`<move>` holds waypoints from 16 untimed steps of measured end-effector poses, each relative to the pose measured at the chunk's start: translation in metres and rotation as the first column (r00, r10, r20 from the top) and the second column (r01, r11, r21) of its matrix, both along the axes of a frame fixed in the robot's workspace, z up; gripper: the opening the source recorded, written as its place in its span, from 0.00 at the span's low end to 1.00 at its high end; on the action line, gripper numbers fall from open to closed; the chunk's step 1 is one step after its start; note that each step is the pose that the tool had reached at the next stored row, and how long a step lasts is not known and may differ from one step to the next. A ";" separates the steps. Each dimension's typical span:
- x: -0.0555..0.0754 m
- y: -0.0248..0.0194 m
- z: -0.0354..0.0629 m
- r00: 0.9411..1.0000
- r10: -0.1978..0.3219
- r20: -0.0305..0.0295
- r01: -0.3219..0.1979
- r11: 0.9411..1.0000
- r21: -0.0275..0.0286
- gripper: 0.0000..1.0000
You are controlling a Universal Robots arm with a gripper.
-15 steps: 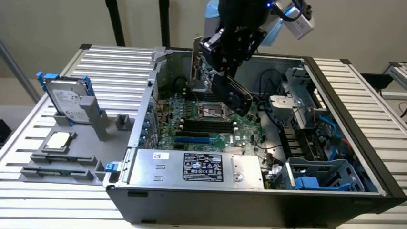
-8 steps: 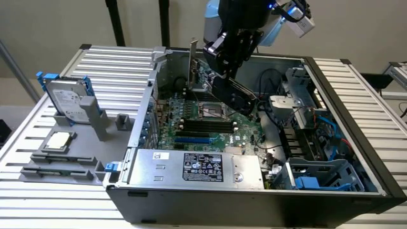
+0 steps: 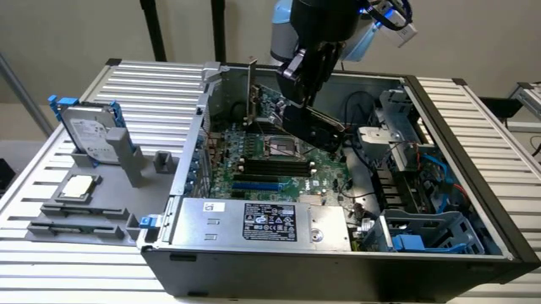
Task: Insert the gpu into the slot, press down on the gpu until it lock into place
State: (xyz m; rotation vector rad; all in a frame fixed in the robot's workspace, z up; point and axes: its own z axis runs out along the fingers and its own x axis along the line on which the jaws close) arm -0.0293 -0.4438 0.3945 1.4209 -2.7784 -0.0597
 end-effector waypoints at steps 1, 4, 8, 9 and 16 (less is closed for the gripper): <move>0.000 0.0000 -0.0006 1.000 0.018 0.001 -0.018 1.000 0.000 0.26; 0.000 0.0000 -0.0027 0.997 0.073 0.003 -0.073 0.997 0.000 0.26; 0.000 0.0000 -0.0058 0.989 0.145 0.005 -0.145 0.989 0.000 0.26; 0.000 0.0000 -0.0067 0.987 0.163 0.005 -0.163 0.987 0.001 0.26; 0.000 0.0000 -0.0128 0.958 0.286 0.009 -0.286 0.958 0.008 0.26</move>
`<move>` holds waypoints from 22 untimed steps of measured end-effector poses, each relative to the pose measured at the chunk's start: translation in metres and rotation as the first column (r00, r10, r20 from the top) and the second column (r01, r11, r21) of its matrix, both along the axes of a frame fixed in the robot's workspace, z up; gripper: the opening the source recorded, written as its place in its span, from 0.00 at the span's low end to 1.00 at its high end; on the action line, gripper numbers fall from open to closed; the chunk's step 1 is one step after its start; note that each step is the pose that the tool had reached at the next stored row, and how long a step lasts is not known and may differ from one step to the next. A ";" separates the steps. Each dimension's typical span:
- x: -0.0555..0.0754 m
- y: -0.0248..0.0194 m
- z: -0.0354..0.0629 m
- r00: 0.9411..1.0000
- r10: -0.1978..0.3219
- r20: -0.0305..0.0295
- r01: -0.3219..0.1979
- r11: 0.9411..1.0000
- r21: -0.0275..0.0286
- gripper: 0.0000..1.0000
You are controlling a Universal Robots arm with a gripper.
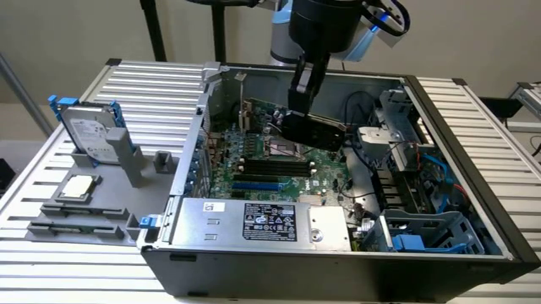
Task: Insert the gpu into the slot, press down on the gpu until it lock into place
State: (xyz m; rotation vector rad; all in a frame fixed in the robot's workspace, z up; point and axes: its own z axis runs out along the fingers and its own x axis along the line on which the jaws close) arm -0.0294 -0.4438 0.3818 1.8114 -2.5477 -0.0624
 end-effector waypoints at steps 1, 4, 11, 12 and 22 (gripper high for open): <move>0.000 0.0000 -0.0010 1.000 0.020 0.000 -0.020 1.000 0.002 0.26; 0.000 0.0000 -0.0036 0.997 0.074 0.001 -0.074 0.997 0.006 0.26; -0.007 0.0000 -0.0131 0.989 0.150 0.004 -0.150 0.988 0.024 0.26; -0.009 0.0000 -0.0149 0.988 0.155 0.004 -0.155 0.988 0.026 0.26; -0.016 -0.0043 -0.0341 0.972 0.235 0.008 -0.235 0.971 0.044 0.26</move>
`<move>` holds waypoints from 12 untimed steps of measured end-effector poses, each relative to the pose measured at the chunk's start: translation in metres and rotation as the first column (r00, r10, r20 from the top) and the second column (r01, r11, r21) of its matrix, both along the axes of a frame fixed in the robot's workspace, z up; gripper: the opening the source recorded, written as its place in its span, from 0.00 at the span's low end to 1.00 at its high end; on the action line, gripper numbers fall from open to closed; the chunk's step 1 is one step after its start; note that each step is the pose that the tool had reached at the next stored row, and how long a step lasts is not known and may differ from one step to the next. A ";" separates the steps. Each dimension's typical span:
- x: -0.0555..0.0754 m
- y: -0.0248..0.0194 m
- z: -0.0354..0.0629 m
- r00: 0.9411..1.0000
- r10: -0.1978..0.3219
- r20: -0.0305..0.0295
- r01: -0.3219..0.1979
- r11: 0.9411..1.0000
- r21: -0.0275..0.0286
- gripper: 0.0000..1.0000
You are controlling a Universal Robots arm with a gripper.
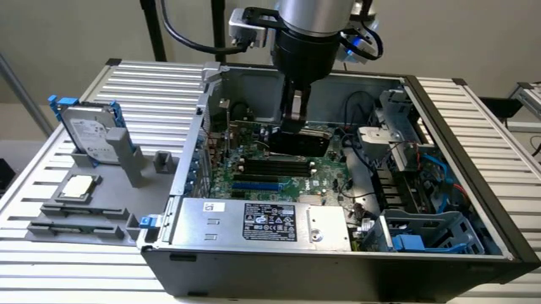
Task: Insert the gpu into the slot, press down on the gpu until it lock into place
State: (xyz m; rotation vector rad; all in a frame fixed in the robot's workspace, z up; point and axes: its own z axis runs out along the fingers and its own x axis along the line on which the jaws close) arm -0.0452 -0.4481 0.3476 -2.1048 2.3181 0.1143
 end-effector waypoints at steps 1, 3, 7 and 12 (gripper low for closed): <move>-0.001 -0.0004 -0.0019 1.000 0.007 0.000 -0.007 1.000 0.002 0.26; -0.002 -0.0010 -0.0056 1.000 0.020 0.000 -0.020 1.000 0.004 0.26; -0.006 -0.0020 -0.0128 0.999 0.043 0.000 -0.043 0.999 0.008 0.26; -0.014 -0.0028 -0.0219 0.998 0.063 0.000 -0.063 0.998 0.010 0.26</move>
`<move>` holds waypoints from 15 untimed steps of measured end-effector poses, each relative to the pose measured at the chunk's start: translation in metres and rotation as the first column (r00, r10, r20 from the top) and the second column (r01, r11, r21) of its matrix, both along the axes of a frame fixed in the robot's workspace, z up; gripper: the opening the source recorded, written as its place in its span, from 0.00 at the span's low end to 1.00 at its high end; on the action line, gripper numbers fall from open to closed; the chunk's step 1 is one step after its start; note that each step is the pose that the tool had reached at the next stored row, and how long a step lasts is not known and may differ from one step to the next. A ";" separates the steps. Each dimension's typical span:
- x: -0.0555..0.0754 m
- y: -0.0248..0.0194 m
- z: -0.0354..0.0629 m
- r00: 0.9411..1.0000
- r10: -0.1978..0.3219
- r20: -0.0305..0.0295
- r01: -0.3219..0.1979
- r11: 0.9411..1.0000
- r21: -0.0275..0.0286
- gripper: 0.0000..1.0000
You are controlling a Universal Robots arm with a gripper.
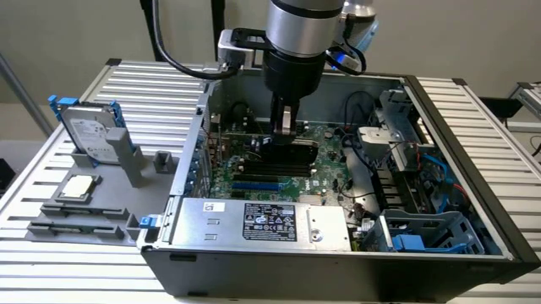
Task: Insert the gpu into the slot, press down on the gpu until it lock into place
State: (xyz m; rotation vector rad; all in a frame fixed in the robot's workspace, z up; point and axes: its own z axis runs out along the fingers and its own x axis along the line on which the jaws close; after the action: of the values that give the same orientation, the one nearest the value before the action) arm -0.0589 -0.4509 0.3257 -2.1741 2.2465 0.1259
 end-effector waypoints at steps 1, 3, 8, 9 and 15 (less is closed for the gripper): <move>-0.002 -0.0001 -0.0018 1.000 0.003 0.000 -0.003 1.000 0.000 0.26; -0.008 -0.0003 -0.0054 1.000 0.007 0.000 -0.007 1.000 0.000 0.26; -0.013 -0.0024 -0.0103 1.000 0.010 0.000 -0.010 1.000 0.000 0.26; -0.013 -0.0030 -0.0107 1.000 0.009 0.000 -0.009 1.000 0.000 0.26; -0.013 -0.0039 -0.0190 1.000 0.009 0.000 -0.009 1.000 0.000 0.26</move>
State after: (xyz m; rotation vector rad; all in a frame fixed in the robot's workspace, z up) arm -0.0719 -0.4548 0.3067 -2.1851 2.2366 0.1267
